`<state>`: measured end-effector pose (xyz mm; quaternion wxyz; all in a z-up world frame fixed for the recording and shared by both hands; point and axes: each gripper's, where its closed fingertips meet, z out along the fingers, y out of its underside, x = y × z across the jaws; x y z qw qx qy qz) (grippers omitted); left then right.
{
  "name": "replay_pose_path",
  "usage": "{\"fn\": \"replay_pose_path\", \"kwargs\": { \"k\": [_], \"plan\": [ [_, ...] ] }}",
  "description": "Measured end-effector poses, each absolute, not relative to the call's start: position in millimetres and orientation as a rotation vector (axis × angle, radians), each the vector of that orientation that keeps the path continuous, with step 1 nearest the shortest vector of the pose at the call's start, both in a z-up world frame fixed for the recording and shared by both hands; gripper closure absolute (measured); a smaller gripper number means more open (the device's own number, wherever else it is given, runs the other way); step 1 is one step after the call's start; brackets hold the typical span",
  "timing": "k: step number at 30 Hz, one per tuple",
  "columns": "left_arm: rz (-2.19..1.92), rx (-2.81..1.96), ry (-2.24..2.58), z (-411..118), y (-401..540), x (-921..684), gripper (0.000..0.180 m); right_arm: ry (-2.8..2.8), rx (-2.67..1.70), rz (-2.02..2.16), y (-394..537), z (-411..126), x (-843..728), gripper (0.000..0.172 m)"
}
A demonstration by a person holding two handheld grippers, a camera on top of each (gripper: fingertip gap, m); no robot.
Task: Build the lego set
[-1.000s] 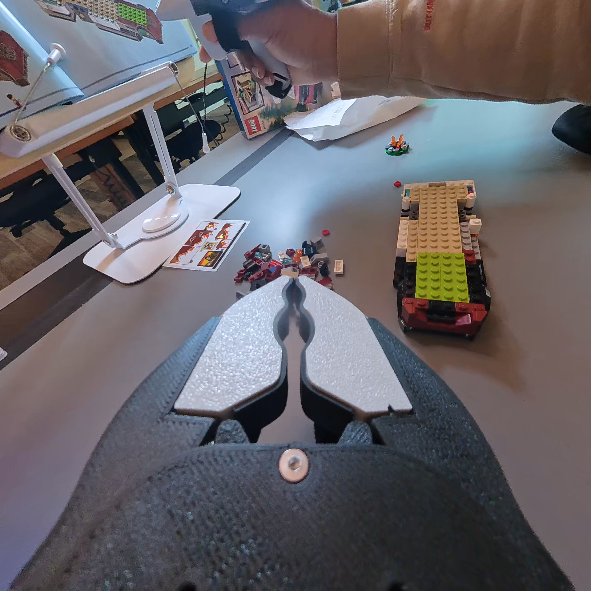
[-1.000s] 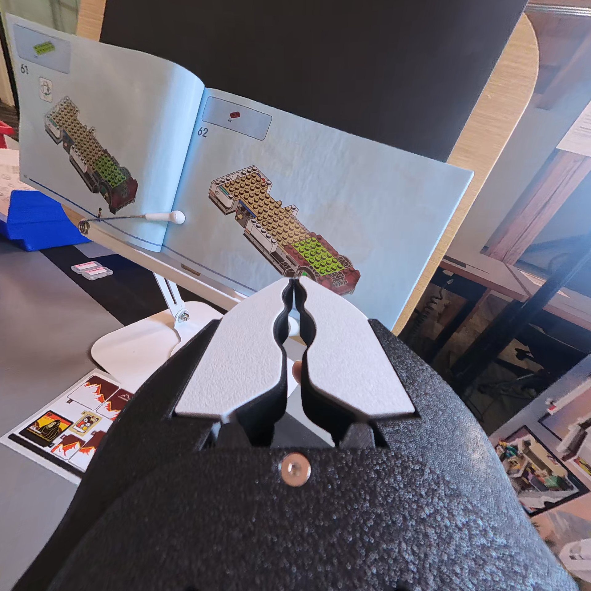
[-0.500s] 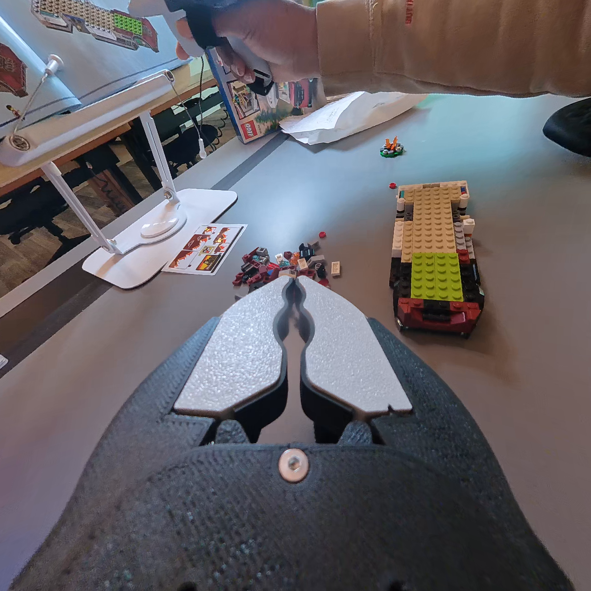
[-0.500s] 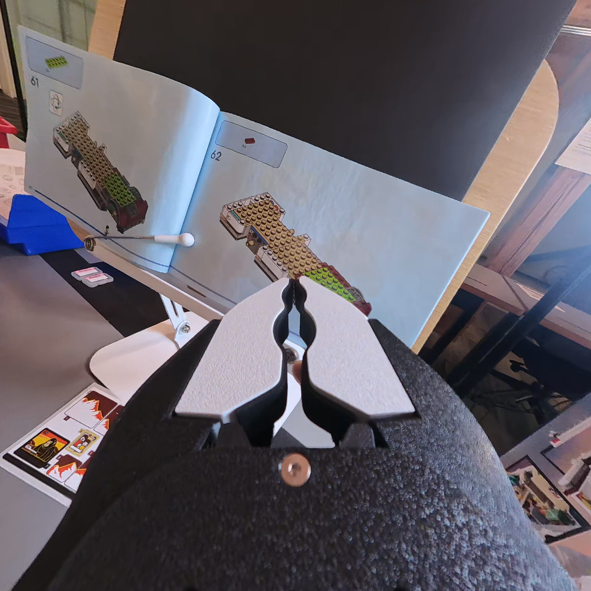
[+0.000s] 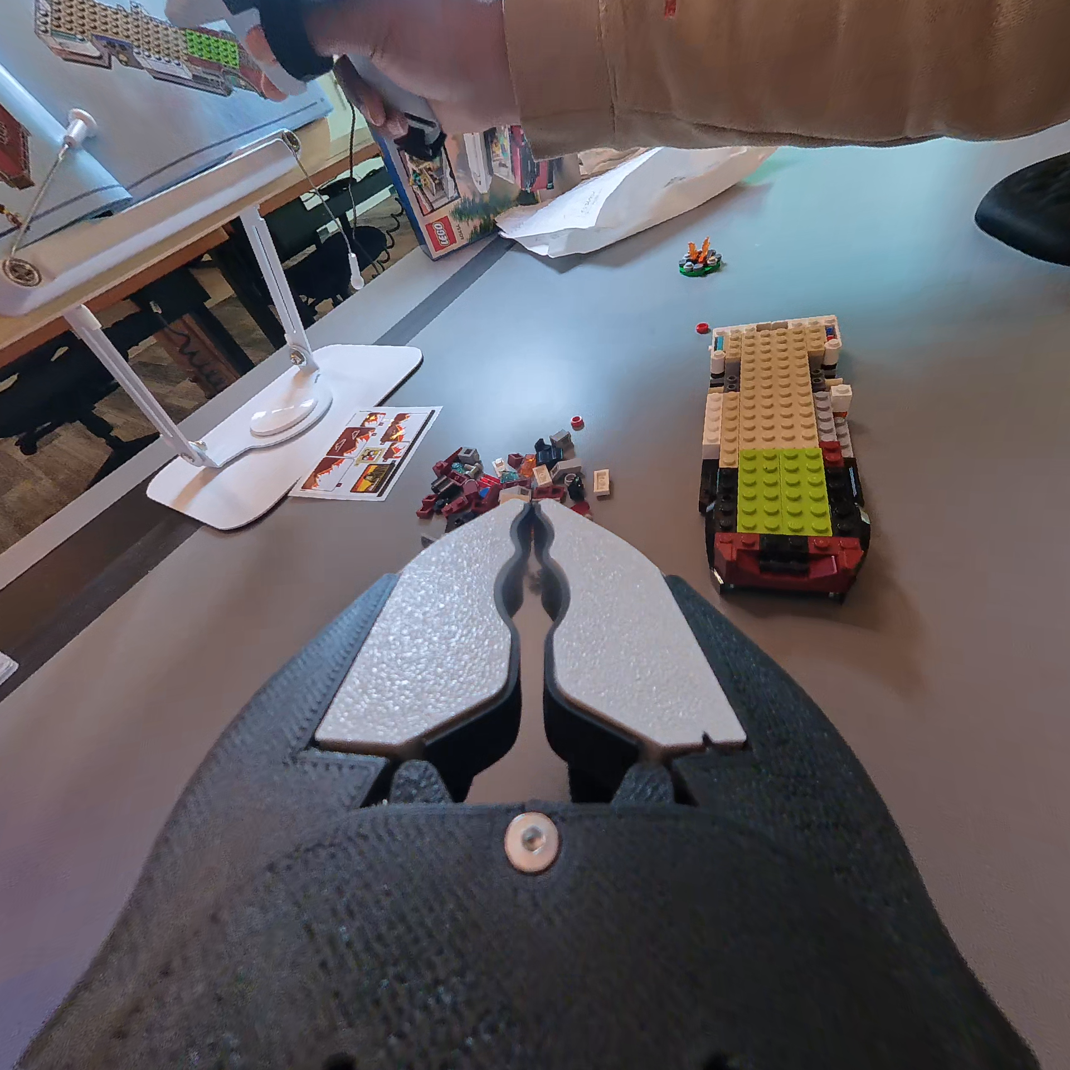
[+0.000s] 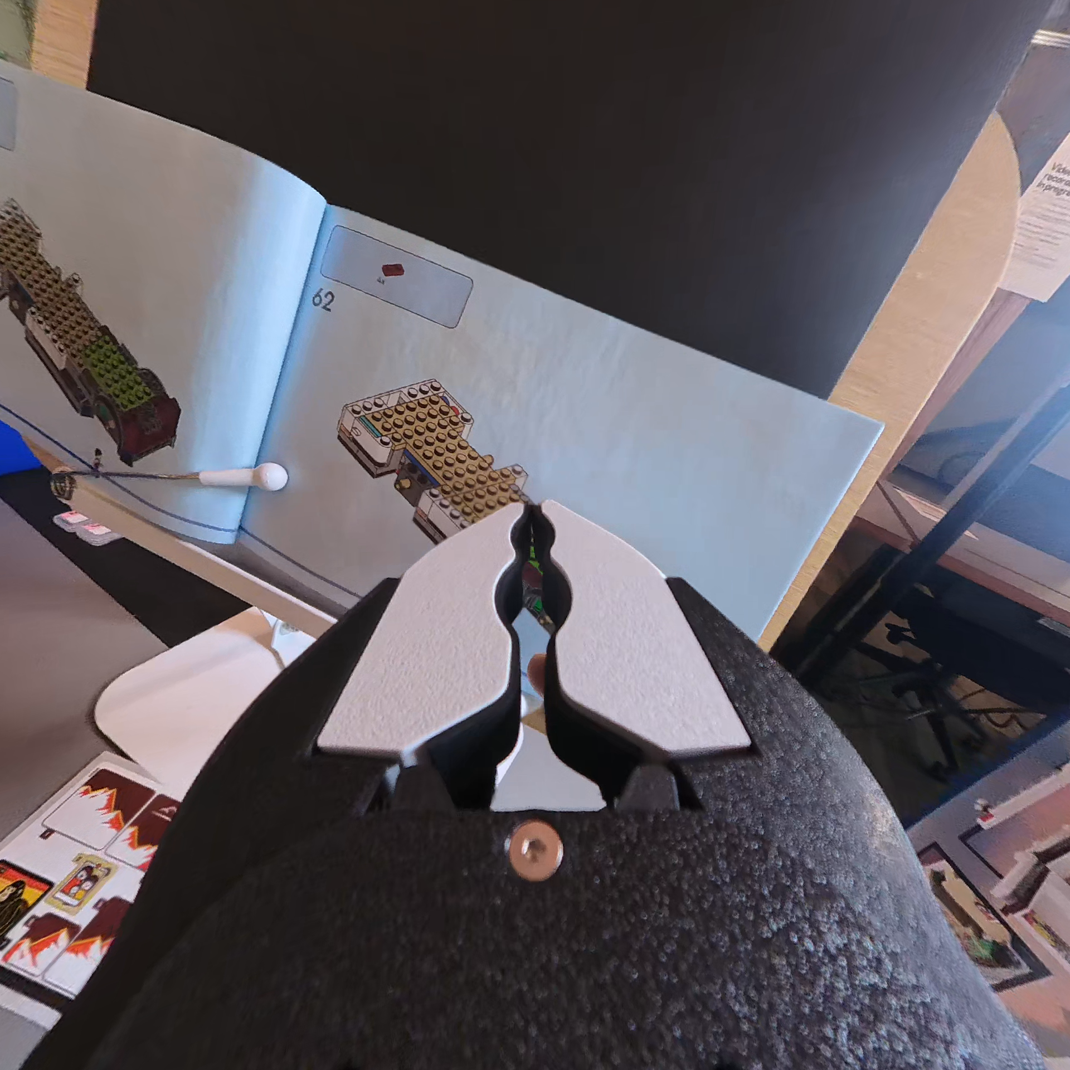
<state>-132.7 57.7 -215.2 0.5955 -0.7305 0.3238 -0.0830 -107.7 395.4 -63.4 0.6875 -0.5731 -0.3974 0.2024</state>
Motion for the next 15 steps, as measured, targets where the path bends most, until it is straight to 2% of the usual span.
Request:
{"fn": "replay_pose_path", "kwargs": {
  "k": [15],
  "plan": [
    [-0.188,-1.703,0.758,-217,58,-133,0.18,-0.901,-1.288,0.47,387,-75,-89,0.172]
  ]
}}
